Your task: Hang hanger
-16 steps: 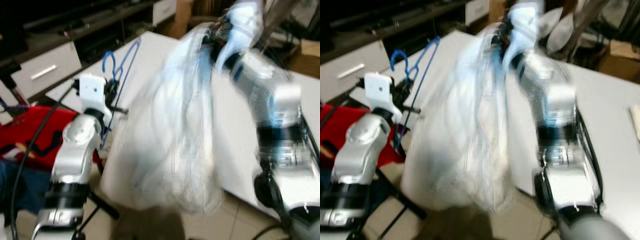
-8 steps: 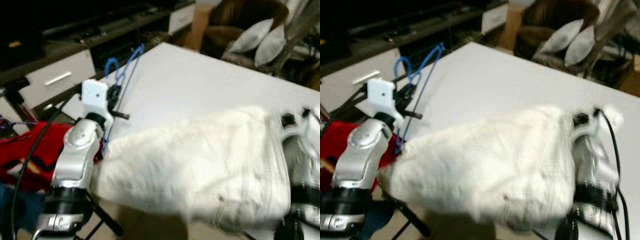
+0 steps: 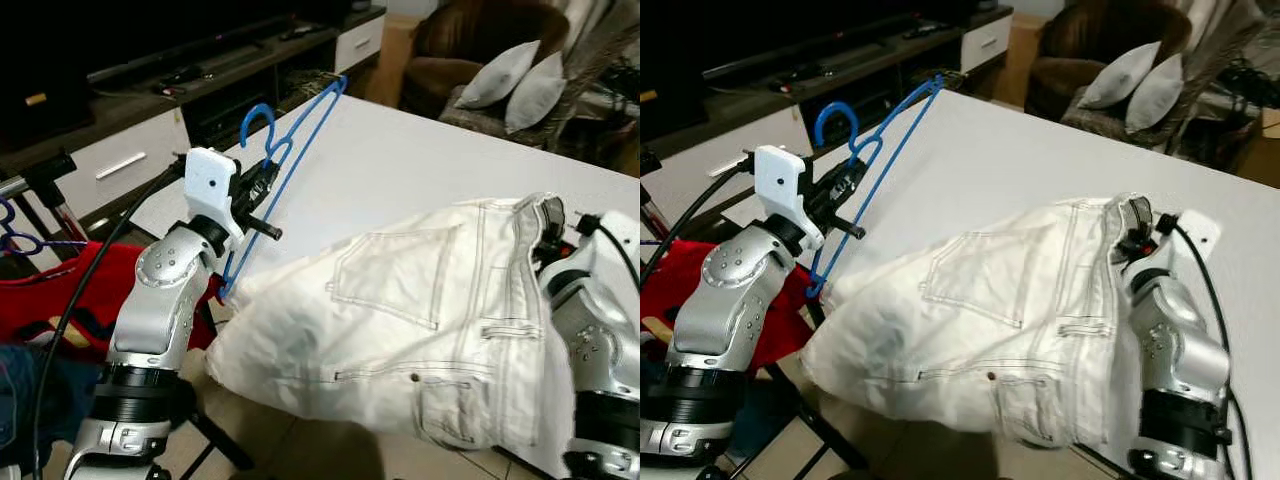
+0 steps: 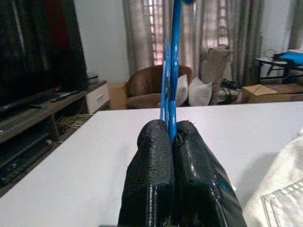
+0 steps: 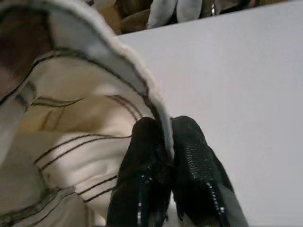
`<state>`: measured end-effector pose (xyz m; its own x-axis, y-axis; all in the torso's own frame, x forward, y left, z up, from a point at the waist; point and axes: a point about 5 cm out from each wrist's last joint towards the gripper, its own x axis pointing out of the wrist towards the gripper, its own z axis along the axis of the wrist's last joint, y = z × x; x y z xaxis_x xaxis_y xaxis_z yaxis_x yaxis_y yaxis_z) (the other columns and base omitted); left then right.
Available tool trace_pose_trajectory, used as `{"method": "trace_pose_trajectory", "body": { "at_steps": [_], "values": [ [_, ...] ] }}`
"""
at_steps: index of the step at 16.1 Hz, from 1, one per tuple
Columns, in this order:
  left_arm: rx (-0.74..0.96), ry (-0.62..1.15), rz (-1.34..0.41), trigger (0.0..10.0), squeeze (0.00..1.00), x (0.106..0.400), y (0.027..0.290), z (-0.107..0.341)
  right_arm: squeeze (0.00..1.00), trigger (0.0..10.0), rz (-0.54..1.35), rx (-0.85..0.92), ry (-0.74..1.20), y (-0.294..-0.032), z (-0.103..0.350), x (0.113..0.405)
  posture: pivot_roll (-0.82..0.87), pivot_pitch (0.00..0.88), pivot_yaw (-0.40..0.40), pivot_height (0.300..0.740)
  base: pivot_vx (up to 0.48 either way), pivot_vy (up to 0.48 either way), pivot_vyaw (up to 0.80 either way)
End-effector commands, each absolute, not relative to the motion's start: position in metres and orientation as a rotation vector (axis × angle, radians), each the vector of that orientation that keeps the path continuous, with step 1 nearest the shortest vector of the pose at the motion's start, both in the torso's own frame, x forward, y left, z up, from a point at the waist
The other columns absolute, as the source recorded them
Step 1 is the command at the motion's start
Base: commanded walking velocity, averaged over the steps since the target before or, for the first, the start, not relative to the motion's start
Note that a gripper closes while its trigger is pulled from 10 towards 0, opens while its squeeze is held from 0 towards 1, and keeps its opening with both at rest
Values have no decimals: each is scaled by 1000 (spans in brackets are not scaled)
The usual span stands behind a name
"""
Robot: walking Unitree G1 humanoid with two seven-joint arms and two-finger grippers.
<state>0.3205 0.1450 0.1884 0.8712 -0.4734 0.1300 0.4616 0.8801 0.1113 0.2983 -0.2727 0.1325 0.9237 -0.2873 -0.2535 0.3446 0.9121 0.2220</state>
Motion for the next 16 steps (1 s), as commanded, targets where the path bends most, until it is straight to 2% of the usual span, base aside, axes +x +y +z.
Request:
{"method": "trace_pose_trajectory", "body": {
  "at_steps": [1, 4, 7, 9, 11, 13, 14, 16],
  "values": [
    [95, -160, -515, 10000, 0, 319, 142, 191, 1000, 10000, -312, 217, 239, -276, 136, 300, -60, 0, 17, 740, 0, 0, 0],
    [109, -145, -522, 10000, 0, 318, 143, 189, 1000, 10000, -163, -8, 353, -299, 141, 293, -58, 0, 14, 740, 0, 0, 0],
    [121, -130, -530, 10000, 0, 319, 143, 187, 1000, 10000, -54, -72, 349, -314, 153, 286, -58, 0, 15, 740, 0, 0, 0],
    [119, -130, -529, 10000, 0, 320, 144, 187, 1000, 10000, 93, -136, 384, -326, 166, 269, -62, 0, 19, 740, 0, 0, 0],
    [119, -128, -529, 10000, 0, 320, 145, 187, 1000, 10000, 140, -195, 397, -338, 175, 259, -61, 0, 17, 740, 0, 0, 0],
    [122, -127, -527, 10000, 0, 320, 146, 187, 1000, 10000, 124, -200, 329, -345, 192, 259, -59, 0, 17, 740, 0, 0, 0],
    [126, -130, -523, 10000, 0, 321, 150, 189, 1000, 10000, 182, -127, 48, -338, 241, 270, -58, 0, 20, 740, 0, 0, 0],
    [132, -133, -520, 10000, 0, 322, 153, 191, 1000, 10000, 292, -51, -133, -320, 272, 276, -54, 0, 18, 740, 0, 0, 0]
  ]
}}
